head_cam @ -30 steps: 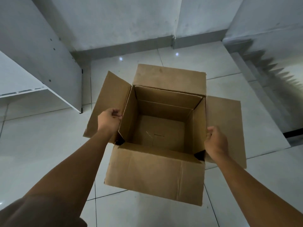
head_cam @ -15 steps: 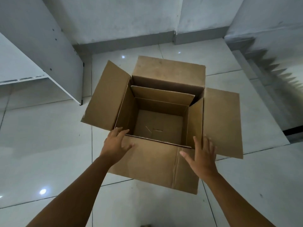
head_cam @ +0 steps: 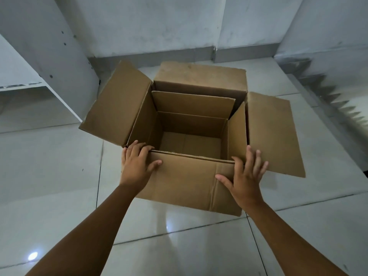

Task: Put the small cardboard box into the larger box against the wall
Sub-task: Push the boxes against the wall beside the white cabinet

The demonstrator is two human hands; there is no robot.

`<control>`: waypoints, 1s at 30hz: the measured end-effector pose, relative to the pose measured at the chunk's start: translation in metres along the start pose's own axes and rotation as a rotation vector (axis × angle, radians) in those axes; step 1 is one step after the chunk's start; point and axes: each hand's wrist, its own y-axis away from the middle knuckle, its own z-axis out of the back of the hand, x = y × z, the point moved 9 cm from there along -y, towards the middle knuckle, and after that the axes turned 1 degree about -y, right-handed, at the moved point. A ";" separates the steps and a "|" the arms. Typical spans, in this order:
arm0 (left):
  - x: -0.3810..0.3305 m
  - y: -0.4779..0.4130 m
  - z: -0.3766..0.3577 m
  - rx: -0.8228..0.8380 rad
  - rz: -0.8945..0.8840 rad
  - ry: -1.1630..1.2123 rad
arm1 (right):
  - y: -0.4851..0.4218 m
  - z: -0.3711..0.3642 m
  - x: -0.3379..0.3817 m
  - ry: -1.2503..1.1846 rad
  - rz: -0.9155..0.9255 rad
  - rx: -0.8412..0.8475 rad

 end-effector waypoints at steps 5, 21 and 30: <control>0.018 -0.042 0.003 -0.095 0.011 0.013 | -0.058 -0.008 0.017 0.025 0.065 -0.075; 0.080 -0.179 0.019 -0.176 0.141 0.030 | -0.223 -0.034 0.090 0.039 0.113 -0.122; 0.100 -0.241 0.024 -0.206 0.219 0.038 | -0.300 -0.044 0.118 0.054 0.172 -0.115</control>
